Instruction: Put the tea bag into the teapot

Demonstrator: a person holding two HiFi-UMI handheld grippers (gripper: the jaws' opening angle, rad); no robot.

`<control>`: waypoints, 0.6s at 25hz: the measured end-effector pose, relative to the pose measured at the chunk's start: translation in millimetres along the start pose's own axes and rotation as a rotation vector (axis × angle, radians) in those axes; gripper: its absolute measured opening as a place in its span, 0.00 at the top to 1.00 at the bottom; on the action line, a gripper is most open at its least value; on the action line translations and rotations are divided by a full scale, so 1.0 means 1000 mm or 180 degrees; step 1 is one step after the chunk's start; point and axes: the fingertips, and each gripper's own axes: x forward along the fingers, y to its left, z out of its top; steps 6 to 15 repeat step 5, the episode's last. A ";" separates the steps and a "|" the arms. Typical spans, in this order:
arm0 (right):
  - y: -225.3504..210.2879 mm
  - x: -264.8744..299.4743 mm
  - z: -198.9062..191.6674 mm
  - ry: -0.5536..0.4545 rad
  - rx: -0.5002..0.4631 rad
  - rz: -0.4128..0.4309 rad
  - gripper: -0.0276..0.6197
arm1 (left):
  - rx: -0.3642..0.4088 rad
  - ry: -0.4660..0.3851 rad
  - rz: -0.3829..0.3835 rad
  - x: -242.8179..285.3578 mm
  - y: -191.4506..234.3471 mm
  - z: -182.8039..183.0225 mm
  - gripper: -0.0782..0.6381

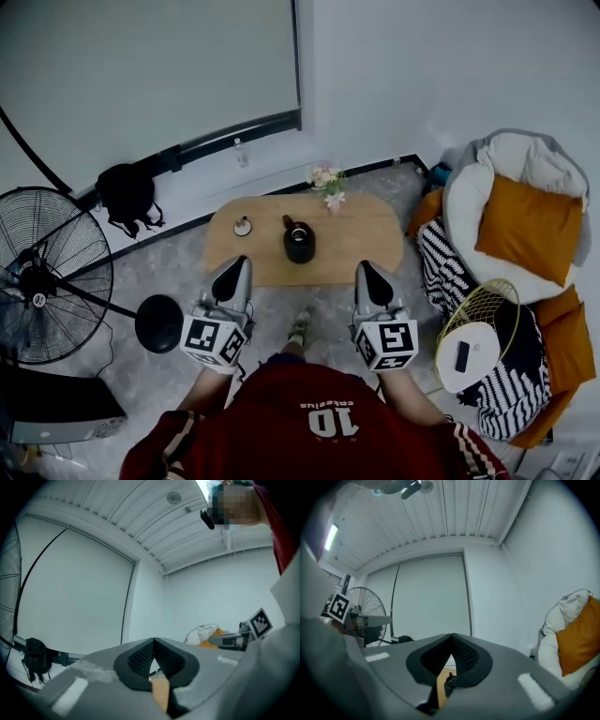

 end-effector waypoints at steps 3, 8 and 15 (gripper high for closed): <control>-0.001 -0.002 -0.001 -0.0004 0.0018 0.0000 0.98 | -0.0006 0.0010 -0.0008 -0.001 -0.002 -0.002 0.89; -0.001 -0.003 -0.001 -0.0010 0.0025 -0.0005 0.98 | -0.0003 0.0012 -0.0015 -0.001 -0.004 -0.002 0.89; -0.001 -0.003 -0.001 -0.0010 0.0025 -0.0005 0.98 | -0.0003 0.0012 -0.0015 -0.001 -0.004 -0.002 0.89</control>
